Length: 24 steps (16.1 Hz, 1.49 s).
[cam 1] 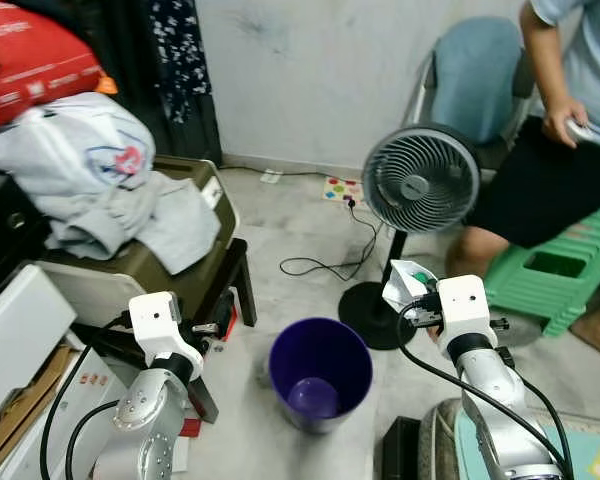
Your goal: Clean up the room
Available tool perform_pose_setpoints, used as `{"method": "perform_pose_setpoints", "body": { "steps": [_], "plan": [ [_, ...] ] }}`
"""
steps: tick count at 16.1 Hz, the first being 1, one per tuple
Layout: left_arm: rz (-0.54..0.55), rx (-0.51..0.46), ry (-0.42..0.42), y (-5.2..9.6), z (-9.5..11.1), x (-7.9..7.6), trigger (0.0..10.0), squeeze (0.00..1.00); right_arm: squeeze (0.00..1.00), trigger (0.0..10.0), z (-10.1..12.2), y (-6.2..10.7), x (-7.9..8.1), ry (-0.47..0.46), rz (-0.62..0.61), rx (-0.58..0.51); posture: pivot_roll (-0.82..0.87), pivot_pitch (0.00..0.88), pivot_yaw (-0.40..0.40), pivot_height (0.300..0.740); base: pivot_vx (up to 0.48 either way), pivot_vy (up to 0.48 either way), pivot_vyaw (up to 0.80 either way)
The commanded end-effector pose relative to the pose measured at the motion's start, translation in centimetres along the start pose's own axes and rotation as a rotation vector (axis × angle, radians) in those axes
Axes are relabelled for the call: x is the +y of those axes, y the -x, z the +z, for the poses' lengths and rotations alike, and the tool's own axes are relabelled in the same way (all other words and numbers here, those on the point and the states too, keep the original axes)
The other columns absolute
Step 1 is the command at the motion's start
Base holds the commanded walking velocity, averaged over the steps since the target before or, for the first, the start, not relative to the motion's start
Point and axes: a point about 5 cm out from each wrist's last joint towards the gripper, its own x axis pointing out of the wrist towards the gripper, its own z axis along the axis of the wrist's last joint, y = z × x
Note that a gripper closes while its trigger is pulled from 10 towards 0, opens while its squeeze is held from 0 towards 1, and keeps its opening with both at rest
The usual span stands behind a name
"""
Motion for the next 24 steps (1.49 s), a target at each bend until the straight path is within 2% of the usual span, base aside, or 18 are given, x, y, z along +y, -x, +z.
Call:
{"method": "perform_pose_setpoints", "body": {
  "steps": [1,4,18,22,24],
  "plan": [
    [0.01,-0.004,-0.013,0.1,0.3,0.3,10.0,0.0,0.0,10.0,0.3,-0.1,0.0,-0.008,-0.006,-0.011,-0.06,0.0,0.022,0.74,-0.247,0.289,0.0],
    [0.013,-0.003,-0.013,0.1,0.2,0.3,10.0,0.0,0.0,10.0,0.3,-0.1,0.0,-0.006,-0.003,-0.009,-0.06,0.0,0.021,0.74,-0.08,0.281,0.0],
    [-0.024,-0.014,-0.015,0.2,0.2,0.0,10.0,0.0,0.0,10.0,0.2,-0.3,0.3,0.004,0.008,-0.013,-0.05,0.0,0.019,0.74,0.0,0.0,0.0],
    [-0.033,0.0,-0.022,0.1,-0.3,0.0,10.0,0.0,0.0,10.0,0.2,-0.7,1.4,0.025,0.033,-0.014,-0.05,0.0,0.02,0.74,0.0,0.0,0.0],
    [-0.033,0.039,-0.02,-0.3,-1.0,0.2,10.0,0.0,0.0,10.0,-0.5,-1.2,2.5,0.027,0.077,0.046,-0.06,0.0,0.031,0.74,0.0,0.0,0.0]
  ]
}}
